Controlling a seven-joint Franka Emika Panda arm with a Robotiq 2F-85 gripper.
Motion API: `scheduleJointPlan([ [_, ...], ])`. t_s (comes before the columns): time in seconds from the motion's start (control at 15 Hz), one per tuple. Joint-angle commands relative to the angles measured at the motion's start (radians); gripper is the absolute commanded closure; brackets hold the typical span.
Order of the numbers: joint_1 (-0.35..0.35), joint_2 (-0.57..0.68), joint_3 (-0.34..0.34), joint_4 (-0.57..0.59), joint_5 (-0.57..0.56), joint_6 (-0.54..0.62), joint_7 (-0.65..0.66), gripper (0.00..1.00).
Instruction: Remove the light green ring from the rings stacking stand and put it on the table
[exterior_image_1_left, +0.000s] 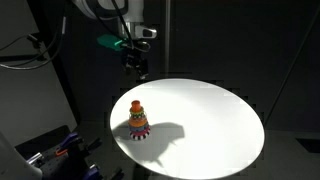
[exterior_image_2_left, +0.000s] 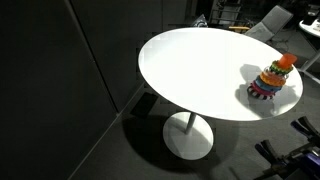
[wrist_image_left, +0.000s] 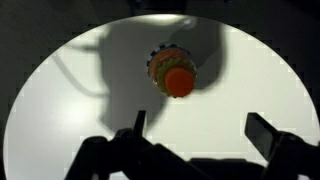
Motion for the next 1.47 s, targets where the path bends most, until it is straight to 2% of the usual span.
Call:
scheduleJointPlan([
  [0.0,-0.003,0.002,0.020,-0.042,-0.002,0.065,0.006,0.00],
  [0.33,0.001,-0.010,0.038,-0.114,-0.001,0.144,0.016,0.00],
  [0.8,-0.012,-0.017,0.053,-0.210,-0.026,0.267,0.102,0.00],
  [1.13,-0.024,0.001,0.054,-0.264,-0.041,0.359,0.169,0.00],
  [1.4,-0.026,0.030,0.046,-0.289,-0.019,0.422,0.165,0.00],
])
